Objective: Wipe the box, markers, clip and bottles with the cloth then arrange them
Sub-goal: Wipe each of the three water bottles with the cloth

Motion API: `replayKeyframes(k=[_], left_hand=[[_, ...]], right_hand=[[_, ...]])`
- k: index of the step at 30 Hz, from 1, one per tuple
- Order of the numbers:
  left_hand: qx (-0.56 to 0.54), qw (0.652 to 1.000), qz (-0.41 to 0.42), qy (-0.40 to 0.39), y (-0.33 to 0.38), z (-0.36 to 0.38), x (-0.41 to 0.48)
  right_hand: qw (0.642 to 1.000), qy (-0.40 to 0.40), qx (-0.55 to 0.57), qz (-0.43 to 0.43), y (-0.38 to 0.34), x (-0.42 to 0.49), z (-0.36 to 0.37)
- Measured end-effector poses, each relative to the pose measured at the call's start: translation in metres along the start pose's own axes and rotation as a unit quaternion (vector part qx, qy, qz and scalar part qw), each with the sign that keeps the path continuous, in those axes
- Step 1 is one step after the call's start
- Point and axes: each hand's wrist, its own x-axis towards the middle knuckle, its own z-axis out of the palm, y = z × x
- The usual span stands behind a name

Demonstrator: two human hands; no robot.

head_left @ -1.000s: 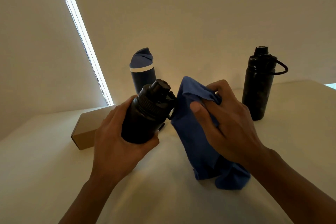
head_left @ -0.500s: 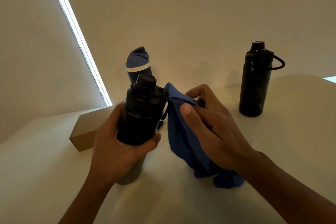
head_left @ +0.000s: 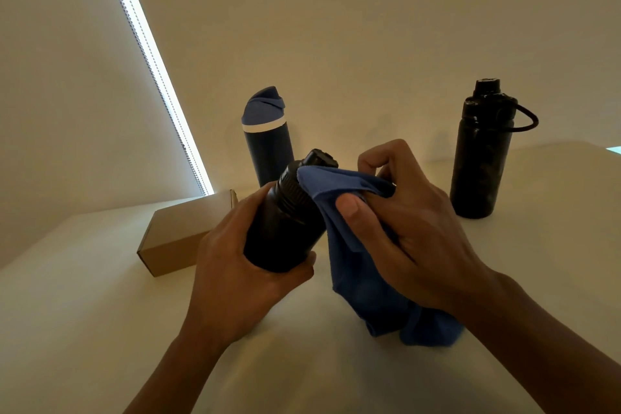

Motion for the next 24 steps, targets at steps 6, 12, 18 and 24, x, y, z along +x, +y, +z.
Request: replayKeyframes(k=[6,12,18,24], left_hand=[[0.018,0.999,0.029,0.031,0.001,-0.001,-0.004],[-0.001,0.998,0.041,0.044,0.011,-0.014,-0.002],[-0.01,0.999,0.015,0.035,0.004,-0.003,-0.004],[-0.1,0.993,-0.055,-0.023,-0.014,-0.004,0.009]], right_hand=[[0.998,0.011,0.052,0.038,0.002,-0.004,0.001],[0.998,0.034,0.02,0.051,0.009,-0.004,0.002],[0.999,0.019,-0.027,-0.012,0.0,-0.002,0.0],[0.995,0.007,0.094,0.026,-0.006,0.001,-0.003]])
